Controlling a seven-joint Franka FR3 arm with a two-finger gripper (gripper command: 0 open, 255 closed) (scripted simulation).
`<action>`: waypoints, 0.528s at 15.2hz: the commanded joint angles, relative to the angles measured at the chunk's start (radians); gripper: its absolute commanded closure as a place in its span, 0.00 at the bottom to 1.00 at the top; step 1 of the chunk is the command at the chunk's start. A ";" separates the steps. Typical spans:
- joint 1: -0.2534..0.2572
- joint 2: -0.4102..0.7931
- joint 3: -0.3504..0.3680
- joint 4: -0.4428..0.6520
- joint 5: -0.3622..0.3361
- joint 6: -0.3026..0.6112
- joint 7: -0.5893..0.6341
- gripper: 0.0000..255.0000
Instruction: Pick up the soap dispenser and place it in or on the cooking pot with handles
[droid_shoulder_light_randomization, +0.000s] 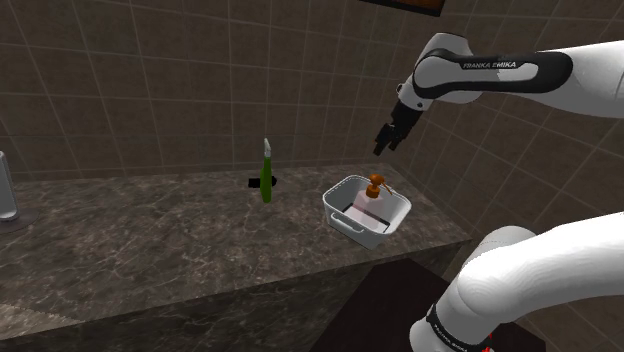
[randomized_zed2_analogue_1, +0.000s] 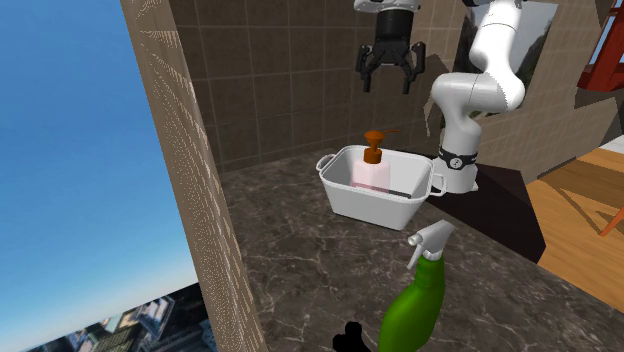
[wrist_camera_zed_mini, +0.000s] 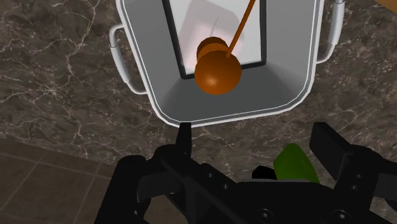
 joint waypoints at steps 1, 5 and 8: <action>0.000 -0.006 0.004 0.051 0.001 -0.057 0.001 0.00; -0.001 -0.014 0.008 0.104 0.002 -0.119 0.001 0.00; -0.001 -0.014 0.008 0.104 0.002 -0.119 0.001 0.00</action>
